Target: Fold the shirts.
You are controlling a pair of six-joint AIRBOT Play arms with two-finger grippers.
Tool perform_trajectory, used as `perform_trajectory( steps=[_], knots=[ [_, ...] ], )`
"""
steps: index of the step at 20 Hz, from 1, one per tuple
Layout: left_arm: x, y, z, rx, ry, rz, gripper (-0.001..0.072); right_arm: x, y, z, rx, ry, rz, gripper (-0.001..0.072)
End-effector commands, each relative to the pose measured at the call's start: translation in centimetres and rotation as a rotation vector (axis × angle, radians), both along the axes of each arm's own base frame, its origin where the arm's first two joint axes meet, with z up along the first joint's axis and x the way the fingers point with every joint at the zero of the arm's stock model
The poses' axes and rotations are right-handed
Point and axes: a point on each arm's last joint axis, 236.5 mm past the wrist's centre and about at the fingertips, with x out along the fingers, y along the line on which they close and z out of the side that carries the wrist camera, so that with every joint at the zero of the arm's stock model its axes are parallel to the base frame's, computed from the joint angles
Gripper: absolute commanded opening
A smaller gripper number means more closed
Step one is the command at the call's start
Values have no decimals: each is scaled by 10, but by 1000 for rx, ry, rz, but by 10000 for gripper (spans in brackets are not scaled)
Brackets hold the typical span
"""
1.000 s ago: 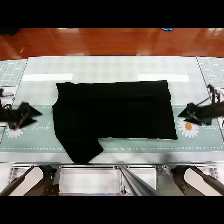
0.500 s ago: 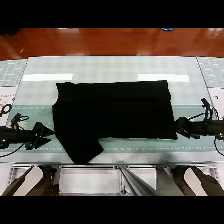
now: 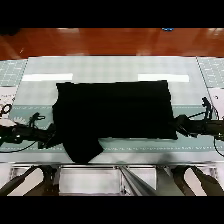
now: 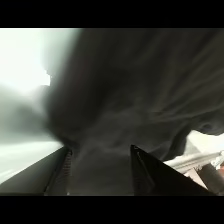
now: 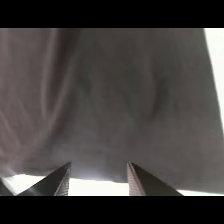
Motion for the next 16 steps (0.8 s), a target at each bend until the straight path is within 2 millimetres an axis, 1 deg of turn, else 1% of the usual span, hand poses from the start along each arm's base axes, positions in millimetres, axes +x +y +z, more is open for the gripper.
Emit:
perform_trajectory(
  steps=[1,2,5,7,8,9,13,16],
  knots=[
    [10,-14,-17,70,-51,-84,280,7,-1,3,5,-22,-21,420],
    [11,-15,-16,70,-61,-104,14,4,-8,0,-29,-12,-13,420],
    [16,-14,-8,56,-79,-123,20,-12,-41,-11,-93,66,-78,420],
    [20,-13,-4,50,-87,-126,20,-30,-66,-18,-127,128,-137,420],
    [21,-13,-3,51,-91,-126,20,-42,-77,-23,-140,172,-161,420],
    [22,-14,-2,49,-92,-124,20,-49,-80,-27,-139,206,-193,420],
    [22,-14,-2,46,-93,-122,20,-64,-53,-43,-26,273,-177,420],
    [22,-14,-2,46,-93,-122,20,-59,-45,-47,33,280,-166,420]
  ],
)
